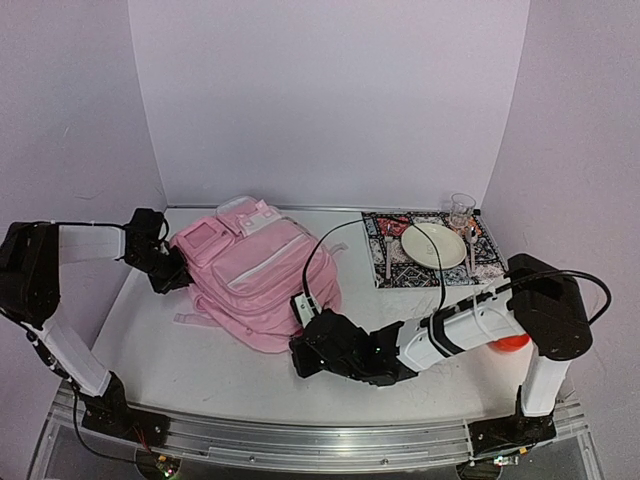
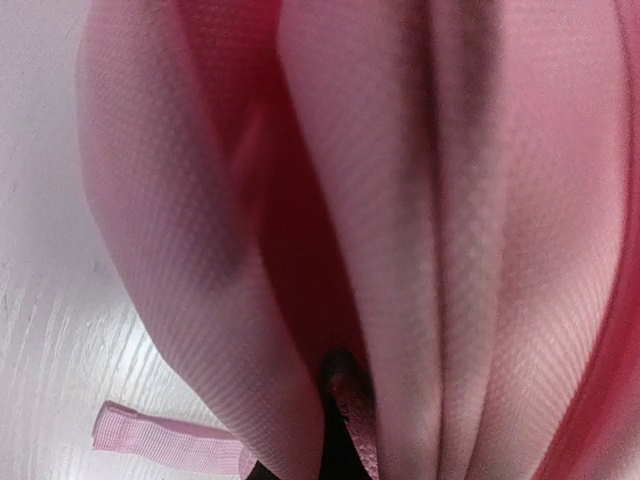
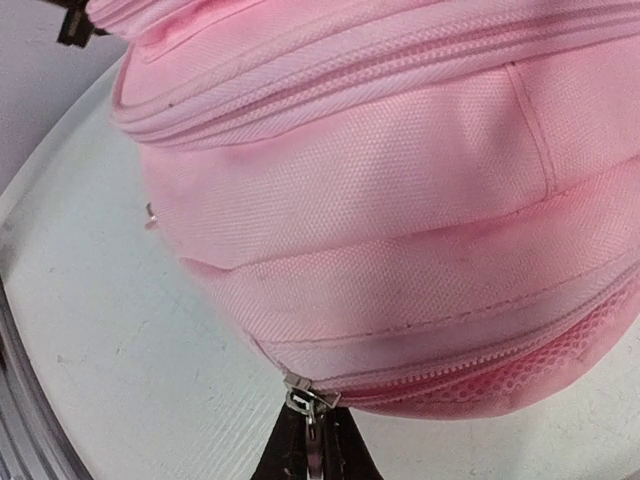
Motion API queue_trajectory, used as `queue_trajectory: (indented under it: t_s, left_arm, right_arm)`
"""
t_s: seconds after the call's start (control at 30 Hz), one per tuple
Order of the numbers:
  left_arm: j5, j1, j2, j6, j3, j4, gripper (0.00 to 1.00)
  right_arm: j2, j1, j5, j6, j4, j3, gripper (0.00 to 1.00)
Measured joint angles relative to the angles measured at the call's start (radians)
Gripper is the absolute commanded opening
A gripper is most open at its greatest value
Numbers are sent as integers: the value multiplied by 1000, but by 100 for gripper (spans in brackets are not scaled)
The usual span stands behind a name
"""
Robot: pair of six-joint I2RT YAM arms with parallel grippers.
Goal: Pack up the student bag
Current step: Zip the student bag into the largest pocket of the bag, then adjust the student bag at the center of the board, then hold the largest pocket of the student bag.
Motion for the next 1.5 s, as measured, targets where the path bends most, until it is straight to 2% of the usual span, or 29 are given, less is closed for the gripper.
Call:
queue_trajectory:
  t_s: [0.1,0.27,0.33,0.47,0.77,0.93,1.13,1.3,1.5]
  left_arm:
    - [-1,2,83,39,88,-32,2]
    - [-18,17,143,74,171,-22,40]
    - [-40,34,134,69,170,-6,51]
    - [-66,58,65,65,123,19,60]
    - [23,41,-280,-19,-107,33,62]
    - [71,-59,-447,-119,-268,8,62]
    - [88,-169,-602,-262,-371,-8,60]
    - [84,-223,-643,-368,-409,3,56]
    - [60,-305,-632,-453,-442,60,46]
  right_arm:
    - [3,0,-26,-31,-19,39,0]
    - [71,0,-68,-74,-72,171,0]
    - [115,0,-92,-88,-88,234,0]
    - [191,2,-141,-109,-118,342,0]
    - [339,9,-238,-127,-145,561,0]
    - [367,9,-259,-126,-148,599,0]
    - [378,9,-264,-126,-150,614,0]
    - [385,9,-269,-126,-152,623,0]
    - [393,9,-272,-124,-154,629,0]
